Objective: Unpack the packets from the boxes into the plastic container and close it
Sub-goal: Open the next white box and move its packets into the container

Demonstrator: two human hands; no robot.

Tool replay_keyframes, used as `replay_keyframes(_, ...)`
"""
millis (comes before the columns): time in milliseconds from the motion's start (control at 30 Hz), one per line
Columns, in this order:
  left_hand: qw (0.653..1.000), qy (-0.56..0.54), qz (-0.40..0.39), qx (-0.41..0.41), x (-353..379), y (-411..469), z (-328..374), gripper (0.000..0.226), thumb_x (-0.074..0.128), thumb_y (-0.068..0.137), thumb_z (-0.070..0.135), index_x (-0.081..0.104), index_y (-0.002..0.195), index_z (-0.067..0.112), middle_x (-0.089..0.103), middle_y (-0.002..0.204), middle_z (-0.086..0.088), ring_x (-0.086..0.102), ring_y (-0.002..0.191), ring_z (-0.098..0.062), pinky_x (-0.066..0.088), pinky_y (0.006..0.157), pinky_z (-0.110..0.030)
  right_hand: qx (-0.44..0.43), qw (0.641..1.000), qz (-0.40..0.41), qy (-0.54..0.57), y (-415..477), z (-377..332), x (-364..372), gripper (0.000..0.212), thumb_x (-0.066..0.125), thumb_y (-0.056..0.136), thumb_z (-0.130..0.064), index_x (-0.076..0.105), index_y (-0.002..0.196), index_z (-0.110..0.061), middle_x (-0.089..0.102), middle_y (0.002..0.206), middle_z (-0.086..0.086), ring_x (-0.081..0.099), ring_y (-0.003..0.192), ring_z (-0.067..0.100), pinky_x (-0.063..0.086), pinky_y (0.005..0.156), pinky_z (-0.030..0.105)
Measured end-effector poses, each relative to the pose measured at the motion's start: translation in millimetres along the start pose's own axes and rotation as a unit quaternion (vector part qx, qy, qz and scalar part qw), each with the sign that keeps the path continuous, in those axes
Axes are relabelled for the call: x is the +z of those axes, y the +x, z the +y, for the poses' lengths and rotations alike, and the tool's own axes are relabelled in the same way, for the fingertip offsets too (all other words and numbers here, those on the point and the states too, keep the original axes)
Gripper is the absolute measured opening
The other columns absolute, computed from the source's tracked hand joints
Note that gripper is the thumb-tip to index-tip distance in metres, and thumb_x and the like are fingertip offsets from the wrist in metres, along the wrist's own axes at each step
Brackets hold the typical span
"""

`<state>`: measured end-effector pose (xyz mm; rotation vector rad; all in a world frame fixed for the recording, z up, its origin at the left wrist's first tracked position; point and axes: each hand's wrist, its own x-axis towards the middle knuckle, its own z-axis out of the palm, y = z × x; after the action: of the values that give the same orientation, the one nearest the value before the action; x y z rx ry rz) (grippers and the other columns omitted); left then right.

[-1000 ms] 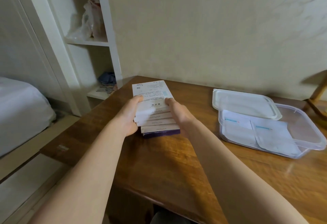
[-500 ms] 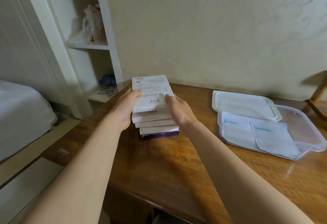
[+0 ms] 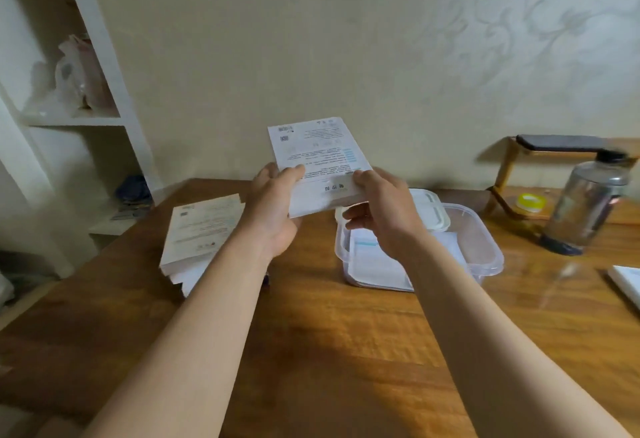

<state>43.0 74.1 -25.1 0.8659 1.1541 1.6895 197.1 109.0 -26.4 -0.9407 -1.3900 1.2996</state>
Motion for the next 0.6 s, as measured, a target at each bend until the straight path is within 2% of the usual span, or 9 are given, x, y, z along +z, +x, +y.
replay_keyframes(67,0.999,-0.019,-0.013,-0.046,24.1,0.7,-15.3,0.018,0.063,0.099,0.018,0.065,0.114,0.027,0.073,0.114,-0.005,0.068,0.107,-0.023,0.060,0.083,-0.037,0.012,1.000,0.016,-0.003,3.7,2.9,-31.4,0.020,0.048,0.097,-0.018,0.067,0.096,-0.012,0.066,0.079,0.007,0.058,0.057,0.022,0.051,0.056,0.034)
replay_keyframes(133,0.996,-0.033,-0.036,-0.081,44.5,5.4,-29.3,0.020,0.063,0.099,0.015,0.066,0.116,0.024,0.076,0.113,-0.007,0.071,0.105,-0.025,0.060,0.077,-0.038,0.026,0.999,0.032,-0.008,6.7,7.8,-58.6,0.019,0.049,0.096,-0.017,0.067,0.095,-0.009,0.065,0.079,0.009,0.059,0.058,0.023,0.049,0.054,0.032)
replay_keyframes(233,0.992,-0.029,-0.055,-0.106,71.3,15.7,-46.1,0.024,0.065,0.096,0.011,0.065,0.118,0.019,0.080,0.102,-0.006,0.076,0.092,-0.023,0.062,0.067,-0.038,0.051,0.996,0.062,-0.031,12.6,14.8,-90.8,0.020,0.051,0.093,-0.015,0.068,0.098,-0.006,0.068,0.084,0.013,0.060,0.059,0.023,0.048,0.054,0.032)
replay_keyframes(300,0.992,-0.015,-0.058,-0.113,85.6,23.2,-54.2,0.027,0.067,0.094,0.007,0.063,0.119,0.017,0.079,0.100,-0.005,0.076,0.091,-0.025,0.064,0.072,-0.044,0.070,0.993,0.069,-0.070,19.1,17.7,-106.8,0.020,0.051,0.091,-0.014,0.069,0.098,-0.007,0.071,0.089,0.014,0.063,0.062,0.023,0.050,0.057,0.034)
replay_keyframes(367,0.992,0.005,-0.063,-0.110,95.8,31.2,-60.2,0.037,0.069,0.092,0.004,0.059,0.126,0.014,0.077,0.109,-0.008,0.074,0.098,-0.028,0.062,0.082,-0.050,0.088,0.987,0.062,-0.123,26.7,17.4,-119.2,0.020,0.051,0.090,-0.014,0.069,0.096,-0.007,0.072,0.091,0.014,0.065,0.066,0.023,0.053,0.059,0.034)
replay_keyframes(500,0.990,0.044,-0.092,-0.096,100.1,50.5,-70.0,0.047,0.071,0.090,0.002,0.052,0.133,0.011,0.075,0.118,-0.008,0.073,0.103,-0.028,0.062,0.081,-0.046,0.105,0.974,0.031,-0.200,42.2,15.4,-134.0,0.020,0.052,0.090,-0.011,0.069,0.098,-0.003,0.072,0.095,0.014,0.065,0.069,0.023,0.054,0.059,0.031)
replay_keyframes(600,0.989,0.051,-0.109,-0.083,94.9,61.9,-76.3,0.068,0.080,0.074,0.005,0.051,0.135,0.010,0.075,0.120,-0.006,0.073,0.108,-0.028,0.060,0.089,-0.050,0.120,0.967,0.006,-0.224,52.7,22.8,-137.4,0.020,0.054,0.091,-0.012,0.069,0.101,-0.005,0.074,0.100,0.011,0.070,0.084,0.025,0.059,0.068,0.037)
